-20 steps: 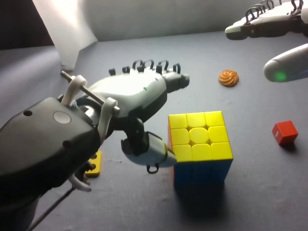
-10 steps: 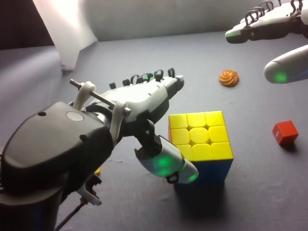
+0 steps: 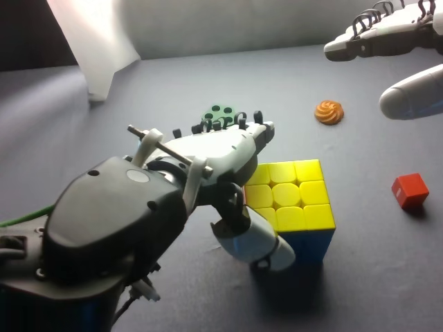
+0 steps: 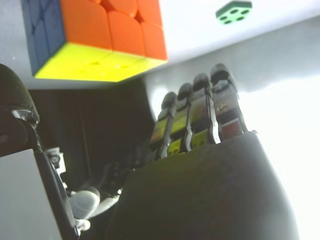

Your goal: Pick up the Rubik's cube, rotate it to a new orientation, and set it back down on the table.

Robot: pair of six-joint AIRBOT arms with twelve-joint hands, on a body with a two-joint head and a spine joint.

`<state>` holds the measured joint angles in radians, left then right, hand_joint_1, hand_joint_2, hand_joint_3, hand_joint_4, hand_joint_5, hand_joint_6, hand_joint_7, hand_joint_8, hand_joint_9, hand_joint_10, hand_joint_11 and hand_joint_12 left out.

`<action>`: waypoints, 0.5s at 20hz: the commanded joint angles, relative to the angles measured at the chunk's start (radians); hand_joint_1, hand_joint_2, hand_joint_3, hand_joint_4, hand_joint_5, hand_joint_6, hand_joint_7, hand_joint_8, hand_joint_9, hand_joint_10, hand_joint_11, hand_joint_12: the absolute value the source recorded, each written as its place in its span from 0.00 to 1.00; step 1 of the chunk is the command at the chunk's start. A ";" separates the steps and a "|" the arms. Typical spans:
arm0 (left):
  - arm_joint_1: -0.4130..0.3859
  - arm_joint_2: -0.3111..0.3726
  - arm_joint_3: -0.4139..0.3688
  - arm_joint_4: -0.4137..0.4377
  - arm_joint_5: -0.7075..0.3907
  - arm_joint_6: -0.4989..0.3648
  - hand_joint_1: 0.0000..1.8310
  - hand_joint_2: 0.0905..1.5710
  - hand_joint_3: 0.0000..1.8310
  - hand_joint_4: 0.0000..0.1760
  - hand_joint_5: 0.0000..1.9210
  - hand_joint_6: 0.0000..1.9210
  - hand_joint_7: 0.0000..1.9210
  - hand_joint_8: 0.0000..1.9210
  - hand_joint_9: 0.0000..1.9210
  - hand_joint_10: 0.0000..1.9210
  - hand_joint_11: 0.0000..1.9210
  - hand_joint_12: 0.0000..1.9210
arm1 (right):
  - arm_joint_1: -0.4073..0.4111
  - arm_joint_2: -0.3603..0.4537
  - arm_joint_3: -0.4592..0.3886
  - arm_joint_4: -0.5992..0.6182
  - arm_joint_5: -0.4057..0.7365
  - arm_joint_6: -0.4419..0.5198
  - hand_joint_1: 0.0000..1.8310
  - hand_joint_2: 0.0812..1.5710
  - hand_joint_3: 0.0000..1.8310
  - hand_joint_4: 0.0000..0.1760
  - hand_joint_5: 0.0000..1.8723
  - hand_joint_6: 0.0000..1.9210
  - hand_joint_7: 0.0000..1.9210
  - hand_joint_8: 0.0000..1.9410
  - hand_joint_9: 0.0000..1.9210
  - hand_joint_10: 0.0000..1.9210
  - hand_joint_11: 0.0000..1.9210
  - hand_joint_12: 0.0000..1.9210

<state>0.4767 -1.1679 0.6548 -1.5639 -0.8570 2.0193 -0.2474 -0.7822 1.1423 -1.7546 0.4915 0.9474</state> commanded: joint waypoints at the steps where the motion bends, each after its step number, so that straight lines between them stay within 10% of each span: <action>1: 0.000 -0.007 0.006 0.065 -0.020 0.003 0.56 0.47 0.00 0.00 0.00 0.00 0.00 0.00 0.00 0.00 0.00 0.00 | 0.011 0.000 -0.004 0.053 -0.009 0.006 0.01 0.77 0.00 0.00 0.05 0.00 0.03 0.00 0.00 0.00 0.00 0.00; 10: 0.022 -0.060 0.071 0.098 -0.002 0.018 0.56 0.49 0.00 0.00 0.00 0.00 0.00 0.00 0.00 0.00 0.00 0.00 | 0.010 0.000 -0.006 0.053 -0.008 0.006 0.00 0.77 0.00 0.00 0.04 0.00 0.03 0.00 0.00 0.00 0.00 0.00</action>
<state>0.5041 -1.2224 0.7280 -1.5341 -0.8452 2.0380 -0.2474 -0.7822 1.1400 -1.7546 0.4931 0.9466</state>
